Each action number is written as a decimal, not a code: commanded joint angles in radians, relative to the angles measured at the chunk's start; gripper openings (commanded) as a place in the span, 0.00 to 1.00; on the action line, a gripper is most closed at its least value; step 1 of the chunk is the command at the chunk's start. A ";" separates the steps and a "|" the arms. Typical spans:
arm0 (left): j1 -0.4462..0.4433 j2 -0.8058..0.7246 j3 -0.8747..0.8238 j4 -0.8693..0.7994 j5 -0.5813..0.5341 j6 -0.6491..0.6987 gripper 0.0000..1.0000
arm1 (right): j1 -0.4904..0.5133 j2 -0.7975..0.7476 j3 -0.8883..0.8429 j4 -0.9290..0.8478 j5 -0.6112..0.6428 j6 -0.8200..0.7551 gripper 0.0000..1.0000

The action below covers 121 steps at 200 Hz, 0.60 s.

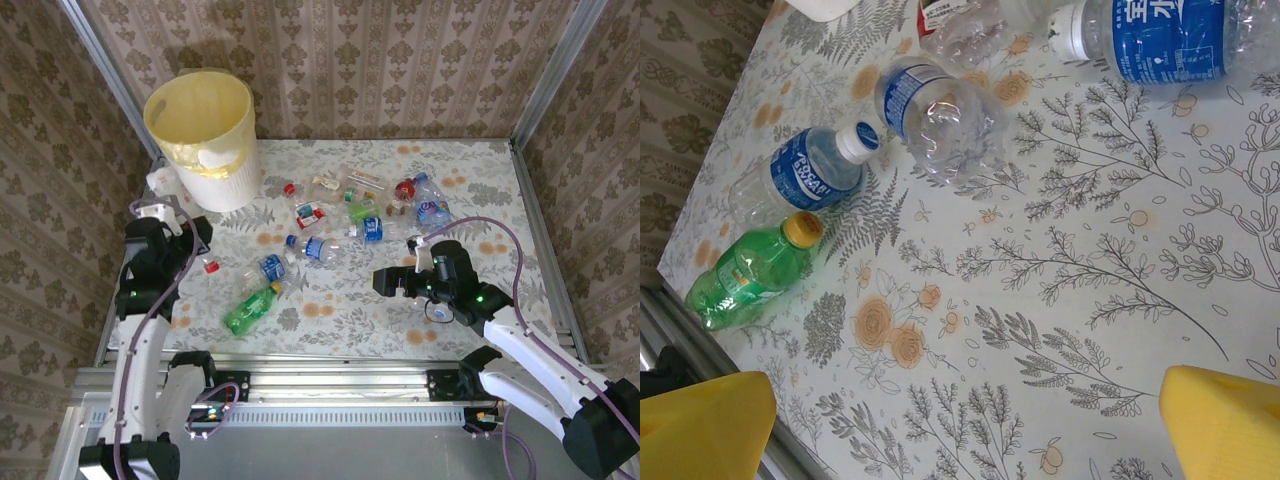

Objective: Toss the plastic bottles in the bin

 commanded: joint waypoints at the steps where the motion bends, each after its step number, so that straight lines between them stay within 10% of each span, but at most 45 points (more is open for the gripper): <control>1: -0.039 -0.033 0.057 0.085 0.031 0.050 0.18 | 0.005 -0.026 0.039 0.022 -0.032 -0.027 1.00; 121: -0.117 0.175 0.360 0.432 0.056 0.147 0.16 | 0.006 -0.029 0.060 0.024 -0.019 -0.048 1.00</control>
